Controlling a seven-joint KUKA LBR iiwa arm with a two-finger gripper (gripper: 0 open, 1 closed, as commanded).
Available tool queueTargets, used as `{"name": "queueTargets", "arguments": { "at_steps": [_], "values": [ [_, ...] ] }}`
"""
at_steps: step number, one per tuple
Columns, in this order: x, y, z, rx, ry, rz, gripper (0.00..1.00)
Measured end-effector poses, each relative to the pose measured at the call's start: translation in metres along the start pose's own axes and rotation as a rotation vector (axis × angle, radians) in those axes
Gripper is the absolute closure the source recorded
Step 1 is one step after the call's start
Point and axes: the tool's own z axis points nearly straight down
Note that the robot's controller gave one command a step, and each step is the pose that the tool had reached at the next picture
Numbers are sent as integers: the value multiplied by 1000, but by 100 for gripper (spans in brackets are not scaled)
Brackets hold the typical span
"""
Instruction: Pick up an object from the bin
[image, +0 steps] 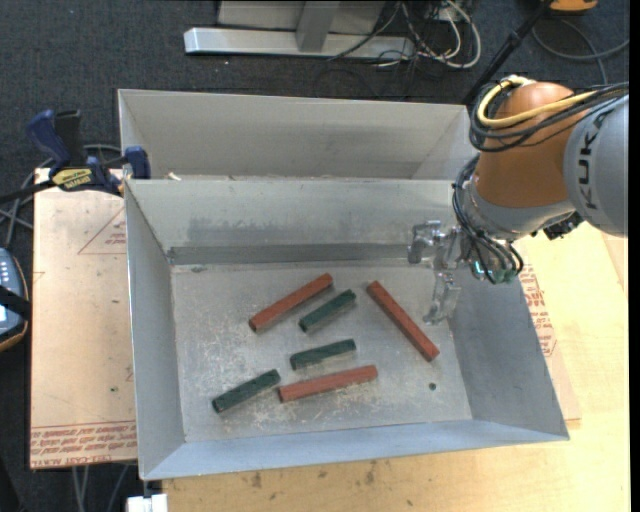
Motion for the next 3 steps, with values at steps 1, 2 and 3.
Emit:
{"name": "queueTargets", "arguments": {
  "at_steps": [1,2,3],
  "values": [
    [-2,0,-5,1,-7,-2,0],
    [1,1,51,0,-12,85,0],
    [6,1,85,-2,-3,124,0]
  ]
}}
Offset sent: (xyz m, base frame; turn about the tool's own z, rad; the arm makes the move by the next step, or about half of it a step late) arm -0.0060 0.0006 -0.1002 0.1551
